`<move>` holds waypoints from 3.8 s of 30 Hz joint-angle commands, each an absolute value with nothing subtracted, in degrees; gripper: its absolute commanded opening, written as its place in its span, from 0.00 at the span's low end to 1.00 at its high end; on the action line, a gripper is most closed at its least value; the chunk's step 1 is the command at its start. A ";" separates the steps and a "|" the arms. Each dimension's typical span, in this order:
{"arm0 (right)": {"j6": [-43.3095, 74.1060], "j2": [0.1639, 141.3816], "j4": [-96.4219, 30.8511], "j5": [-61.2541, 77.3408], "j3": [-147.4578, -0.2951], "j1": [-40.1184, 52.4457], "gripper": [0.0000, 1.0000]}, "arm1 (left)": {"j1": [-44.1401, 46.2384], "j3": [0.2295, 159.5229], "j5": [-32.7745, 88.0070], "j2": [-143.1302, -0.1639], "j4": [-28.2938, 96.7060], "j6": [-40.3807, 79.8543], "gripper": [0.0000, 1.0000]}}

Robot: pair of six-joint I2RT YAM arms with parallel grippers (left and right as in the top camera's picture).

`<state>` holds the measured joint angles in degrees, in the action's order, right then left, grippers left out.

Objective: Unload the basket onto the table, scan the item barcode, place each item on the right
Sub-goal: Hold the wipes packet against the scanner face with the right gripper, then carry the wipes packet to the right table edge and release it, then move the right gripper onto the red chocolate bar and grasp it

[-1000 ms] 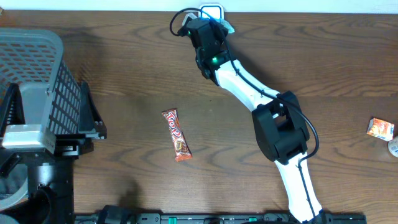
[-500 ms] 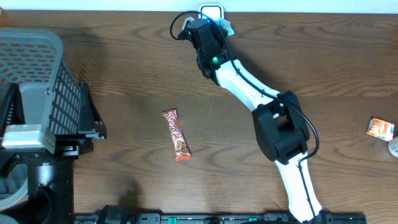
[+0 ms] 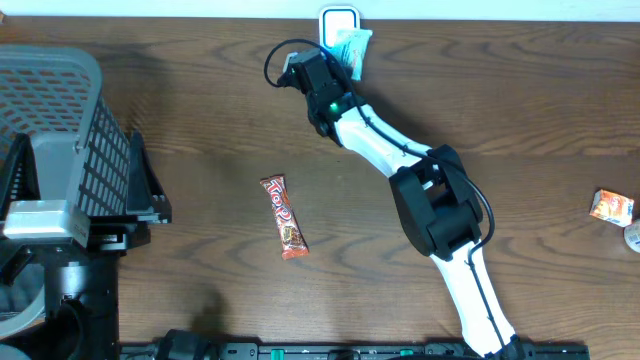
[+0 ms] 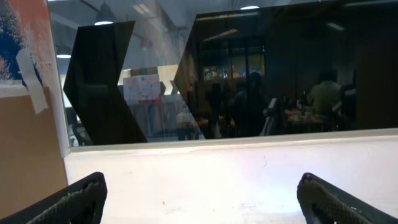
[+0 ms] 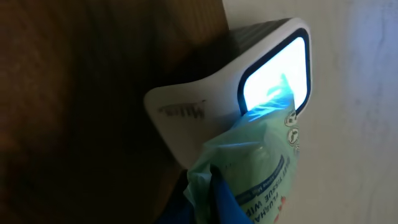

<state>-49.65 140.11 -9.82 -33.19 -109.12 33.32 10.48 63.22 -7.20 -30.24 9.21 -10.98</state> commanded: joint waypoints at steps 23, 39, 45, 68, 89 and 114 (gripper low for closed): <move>-3.36 105.62 -65.69 -11.88 -109.71 14.31 0.01 | 10.20 63.09 -7.03 -29.85 9.08 -11.68 0.98; 6.22 106.65 -56.84 3.62 -87.66 -22.44 0.01 | 10.20 63.09 -7.03 -29.85 9.13 -9.65 0.98; 6.85 106.74 -48.49 3.95 -81.21 -27.35 0.01 | 10.20 63.09 -7.03 -29.85 9.10 -9.10 0.98; 9.37 97.71 -65.69 27.51 -90.35 -15.38 0.99 | 10.20 63.09 -7.03 -29.85 9.10 -9.08 0.98; 11.55 118.34 -46.09 35.09 -82.72 38.17 0.98 | 10.20 63.09 -7.05 -29.85 9.13 -9.10 0.98; 18.92 122.30 -50.00 13.17 -82.70 49.15 0.90 | 10.20 63.09 -7.05 -29.82 9.13 -9.10 0.98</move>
